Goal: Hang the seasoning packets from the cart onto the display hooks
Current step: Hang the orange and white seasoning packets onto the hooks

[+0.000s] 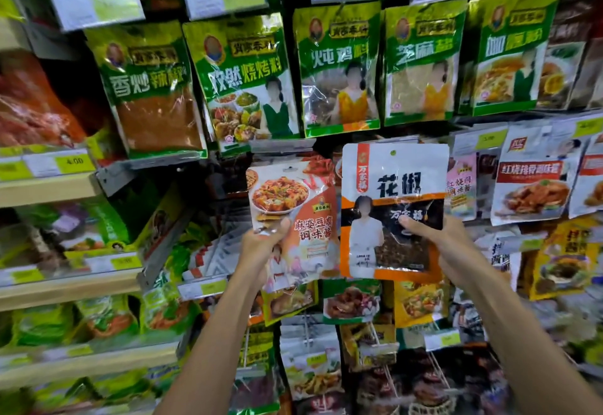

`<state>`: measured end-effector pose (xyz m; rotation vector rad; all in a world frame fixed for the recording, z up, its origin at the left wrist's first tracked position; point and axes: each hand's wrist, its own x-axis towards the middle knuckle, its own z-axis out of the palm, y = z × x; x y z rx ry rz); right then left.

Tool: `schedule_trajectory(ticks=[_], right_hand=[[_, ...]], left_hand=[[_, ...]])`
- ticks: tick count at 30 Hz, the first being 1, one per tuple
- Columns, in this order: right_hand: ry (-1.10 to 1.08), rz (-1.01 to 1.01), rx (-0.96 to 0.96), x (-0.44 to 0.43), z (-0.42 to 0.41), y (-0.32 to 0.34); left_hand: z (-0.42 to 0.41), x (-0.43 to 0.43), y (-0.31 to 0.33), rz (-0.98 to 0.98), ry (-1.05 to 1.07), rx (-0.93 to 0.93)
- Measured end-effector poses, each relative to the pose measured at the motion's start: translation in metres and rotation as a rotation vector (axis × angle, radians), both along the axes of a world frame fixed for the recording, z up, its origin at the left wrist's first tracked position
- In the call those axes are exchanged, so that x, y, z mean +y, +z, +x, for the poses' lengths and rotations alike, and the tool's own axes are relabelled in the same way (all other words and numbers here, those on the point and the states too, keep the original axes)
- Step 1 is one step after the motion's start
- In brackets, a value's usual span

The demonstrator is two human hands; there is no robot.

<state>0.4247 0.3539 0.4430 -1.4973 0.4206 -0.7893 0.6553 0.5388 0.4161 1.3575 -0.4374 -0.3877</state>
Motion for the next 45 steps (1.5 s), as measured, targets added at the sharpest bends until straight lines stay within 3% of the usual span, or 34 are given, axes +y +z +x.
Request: schedule_trajectory(ticks=[9,16,25,41,45], right_hand=[[0.015,0.029,-0.003,0.002,0.013,-0.004],[0.040,0.028,-0.025,0.003,0.021,-0.006],[0.072,0.025,0.011,0.004,0.028,-0.007],[0.086,-0.006,0.015,0.000,0.031,-0.005],[0.084,-0.001,0.022,-0.002,0.028,-0.011]], left_hand=[[0.019,-0.008,-0.009,-0.006,-0.016,0.054],[0.014,-0.003,-0.019,0.014,-0.033,-0.071],[0.025,-0.005,-0.012,-0.003,0.011,-0.093],[0.035,-0.031,-0.005,0.036,0.106,0.035],[0.033,-0.039,-0.002,0.071,0.164,-0.006]])
